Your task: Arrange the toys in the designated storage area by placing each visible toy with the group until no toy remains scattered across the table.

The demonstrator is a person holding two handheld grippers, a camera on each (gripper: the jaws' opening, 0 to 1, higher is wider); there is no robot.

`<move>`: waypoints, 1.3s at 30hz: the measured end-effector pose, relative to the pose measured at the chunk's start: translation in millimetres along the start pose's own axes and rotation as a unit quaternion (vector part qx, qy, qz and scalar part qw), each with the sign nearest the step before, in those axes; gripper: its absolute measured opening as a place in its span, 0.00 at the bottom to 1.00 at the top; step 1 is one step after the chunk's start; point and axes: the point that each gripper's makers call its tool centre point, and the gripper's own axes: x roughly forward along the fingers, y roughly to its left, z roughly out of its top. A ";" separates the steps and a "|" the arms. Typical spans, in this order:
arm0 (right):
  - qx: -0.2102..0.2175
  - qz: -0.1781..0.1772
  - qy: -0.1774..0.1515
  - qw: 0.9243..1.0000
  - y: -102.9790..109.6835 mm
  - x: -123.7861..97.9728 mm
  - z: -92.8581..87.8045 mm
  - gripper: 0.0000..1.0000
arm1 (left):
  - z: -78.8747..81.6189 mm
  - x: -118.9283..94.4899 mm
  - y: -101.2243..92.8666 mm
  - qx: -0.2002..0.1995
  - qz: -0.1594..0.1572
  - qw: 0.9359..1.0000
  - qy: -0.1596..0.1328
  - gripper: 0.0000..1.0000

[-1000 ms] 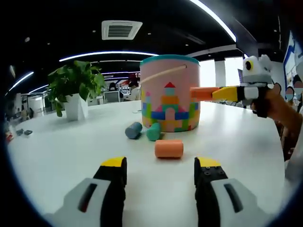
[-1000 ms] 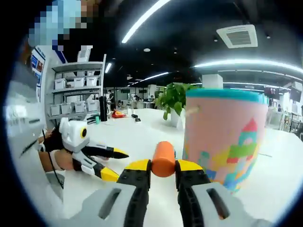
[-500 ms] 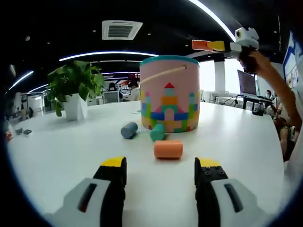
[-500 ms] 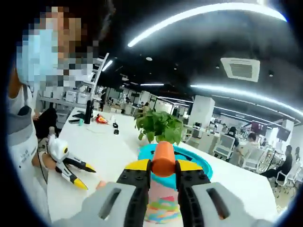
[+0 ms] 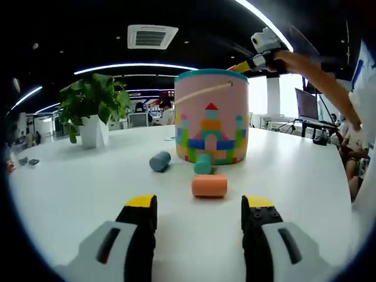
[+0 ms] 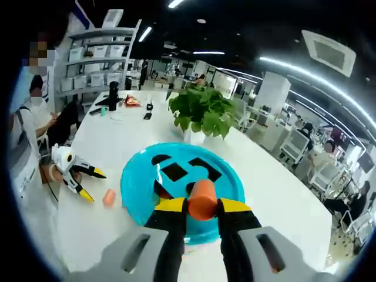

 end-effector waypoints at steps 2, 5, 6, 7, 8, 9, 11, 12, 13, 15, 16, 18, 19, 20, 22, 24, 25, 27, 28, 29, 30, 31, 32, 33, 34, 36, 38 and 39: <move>-0.011 0.006 0.018 1.000 0.1 5.6 -1.1 0.20 | -0.3 0.1 0.6 -0.001 0.001 1.000 0.000 0.59; -0.016 0.015 0.030 0.999 3.7 10.3 -1.7 0.20 | -0.4 0.2 1.2 -0.002 0.002 1.000 0.000 0.59; -0.019 0.018 0.036 0.999 5.0 11.5 -2.4 0.20 | -0.4 0.2 1.3 -0.003 0.002 1.000 0.000 0.59; -0.026 0.023 0.045 0.998 6.7 12.6 -3.1 0.20 | -0.4 0.2 1.4 -0.003 0.002 1.000 -0.001 0.59; -0.027 0.026 0.047 0.998 5.7 12.9 -2.6 0.20 | -0.3 0.2 1.4 -0.004 0.001 1.000 -0.001 0.59; -0.027 0.029 0.053 0.998 5.7 13.5 -2.7 0.20 | -0.3 0.3 1.3 -0.004 0.001 1.000 -0.001 0.59; -0.027 0.037 0.064 0.997 5.7 14.6 -2.7 0.20 | -0.4 0.5 1.1 -0.004 0.001 1.000 -0.001 0.59; -0.028 0.040 0.069 0.996 5.8 15.1 -2.8 0.20 | -0.5 0.6 1.0 -0.004 0.001 1.000 -0.001 0.59; -0.031 0.041 0.074 0.996 4.8 15.9 -1.8 0.20 | -0.6 0.7 0.8 -0.005 0.000 1.000 -0.001 0.59; -0.033 0.046 0.083 0.995 5.6 16.5 -1.9 0.20 | -0.5 0.7 0.9 -0.005 0.000 1.000 -0.002 0.59; -0.032 0.049 0.088 0.994 6.1 17.2 -1.7 0.20 | -0.4 0.8 0.9 -0.006 0.000 1.000 -0.002 0.59; -0.028 0.057 0.095 0.993 6.4 17.9 -2.1 0.20 | -0.4 1.0 0.6 -0.006 -0.001 1.000 -0.003 0.59; -0.025 0.059 0.098 0.993 5.8 18.5 -1.9 0.20 | -0.3 1.1 0.5 -0.006 -0.001 1.000 -0.003 0.59; -0.026 0.060 0.101 0.993 6.1 18.6 -2.0 0.20 | -0.3 1.2 0.4 -0.006 -0.001 1.000 -0.003 0.59; -0.026 0.063 0.107 0.992 7.7 17.8 -2.5 0.20 | -0.3 1.3 0.5 -0.007 -0.001 1.000 -0.003 0.59; -0.025 0.070 0.114 0.991 9.8 18.3 -2.3 0.20 | -0.2 1.5 0.3 -0.007 -0.002 1.000 -0.004 0.59; -0.023 0.074 0.116 0.990 10.9 19.0 -2.1 0.20 | -0.1 1.6 0.3 -0.007 -0.002 1.000 -0.004 0.59; -0.020 0.081 0.121 0.989 12.9 21.3 -2.2 0.20 | -0.1 1.8 0.2 -0.007 -0.002 1.000 -0.004 0.59; -0.021 0.082 0.124 0.989 12.2 23.1 -1.9 0.20 | 0.0 1.9 0.1 -0.007 -0.003 1.000 -0.004 0.59; -0.021 0.083 0.126 0.988 11.8 24.1 -2.3 0.20 | -0.1 2.0 0.1 -0.007 -0.003 1.000 -0.004 0.59; -0.020 0.083 0.131 0.988 11.6 25.8 -3.1 0.20 | -0.1 2.0 0.1 -0.007 -0.003 1.000 -0.004 0.59; -0.019 0.085 0.134 0.987 11.8 26.4 -3.8 0.20 | 0.0 2.0 0.1 -0.007 -0.003 1.000 -0.004 0.59; -0.017 0.088 0.138 0.986 10.7 28.1 -4.3 0.20 | 0.0 2.0 0.1 -0.007 -0.003 1.000 -0.004 0.59; -0.014 0.089 0.140 0.986 10.2 28.9 -4.4 0.20 | 0.1 2.1 0.1 -0.006 -0.003 1.000 -0.004 0.59; -0.010 0.090 0.144 0.985 9.4 29.7 -4.5 0.20 | 0.1 2.1 0.0 -0.006 -0.003 1.000 -0.004 0.59; -0.005 0.093 0.146 0.985 8.8 29.9 -3.6 0.20 | 0.2 2.2 -0.1 -0.006 -0.003 1.000 -0.004 0.59; 0.008 0.099 0.151 0.984 9.0 30.1 -3.7 0.20 | 0.3 2.3 -0.1 -0.006 -0.003 1.000 -0.004 0.59; 0.014 0.102 0.152 0.983 9.2 30.3 -3.6 0.20 | 0.3 2.3 -0.1 -0.007 -0.003 1.000 -0.004 0.59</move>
